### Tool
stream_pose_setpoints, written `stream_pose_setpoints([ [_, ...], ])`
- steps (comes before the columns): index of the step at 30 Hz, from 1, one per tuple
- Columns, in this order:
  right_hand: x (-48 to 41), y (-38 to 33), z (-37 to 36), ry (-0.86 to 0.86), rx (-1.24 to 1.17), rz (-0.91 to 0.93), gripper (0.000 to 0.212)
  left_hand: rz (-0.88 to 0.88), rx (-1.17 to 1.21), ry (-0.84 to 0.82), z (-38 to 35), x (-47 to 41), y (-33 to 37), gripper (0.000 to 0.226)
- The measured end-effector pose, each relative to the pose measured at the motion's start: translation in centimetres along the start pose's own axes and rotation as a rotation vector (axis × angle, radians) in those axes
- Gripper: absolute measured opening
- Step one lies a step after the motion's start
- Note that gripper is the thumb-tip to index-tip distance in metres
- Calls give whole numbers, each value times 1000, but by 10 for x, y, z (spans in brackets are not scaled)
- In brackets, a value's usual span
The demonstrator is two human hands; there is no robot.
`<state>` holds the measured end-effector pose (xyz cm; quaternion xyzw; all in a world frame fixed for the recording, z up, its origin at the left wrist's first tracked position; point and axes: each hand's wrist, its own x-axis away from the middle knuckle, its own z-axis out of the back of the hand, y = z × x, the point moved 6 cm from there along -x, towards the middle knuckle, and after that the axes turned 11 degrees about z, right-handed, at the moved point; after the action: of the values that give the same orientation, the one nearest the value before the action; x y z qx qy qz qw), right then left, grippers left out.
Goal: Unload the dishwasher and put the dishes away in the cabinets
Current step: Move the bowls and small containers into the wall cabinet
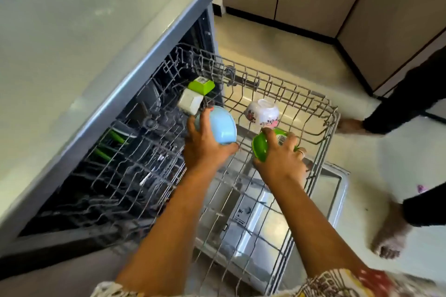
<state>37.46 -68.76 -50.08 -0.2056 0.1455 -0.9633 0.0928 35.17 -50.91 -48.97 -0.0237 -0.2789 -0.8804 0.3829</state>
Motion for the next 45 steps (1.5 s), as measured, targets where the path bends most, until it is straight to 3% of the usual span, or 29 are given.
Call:
stream_pose_setpoints([
  [7,104,-43,-8,71,-207,147,76,-64,172,45,83,117,-64,104],
  [11,180,-71,-19,33,-671,219,68,-72,170,77,141,198,-111,105],
  [14,254,-114,-15,-177,-1226,158,43,-19,424,52,208,261,-153,96],
  [16,293,-146,-14,-361,-1491,155,38,73,760,8,249,289,-178,91],
  [18,332,-189,-7,-551,-1693,189,56,198,1147,-5,298,319,-209,80],
  [20,368,-236,5,-704,-1822,214,73,249,1411,-51,341,348,-236,89],
  [22,403,-283,21,-800,-1893,299,69,204,1530,-41,379,375,-256,99],
  [24,436,-324,38,-853,-1934,399,70,158,1575,44,415,397,-272,96],
  [27,481,-379,63,-936,-1964,546,89,76,1576,221,469,422,-288,80],
  [30,509,-419,80,-1006,-1965,597,66,-10,1512,384,519,442,-296,80],
  [32,526,-454,98,-1080,-1934,674,63,-69,1412,537,562,455,-303,78],
  [36,548,-516,144,-1172,-1847,907,101,-153,1202,740,634,458,-304,82],
  [38,549,-545,166,-1152,-1804,981,103,-175,1023,863,670,454,-295,90],
  [40,544,-573,191,-1074,-1728,1080,89,-200,856,979,708,445,-284,91],
  [42,537,-595,221,-926,-1635,1216,69,-206,785,1043,742,434,-271,89],
  [45,530,-625,275,-717,-1527,1417,63,-144,651,1167,789,419,-257,89],
])
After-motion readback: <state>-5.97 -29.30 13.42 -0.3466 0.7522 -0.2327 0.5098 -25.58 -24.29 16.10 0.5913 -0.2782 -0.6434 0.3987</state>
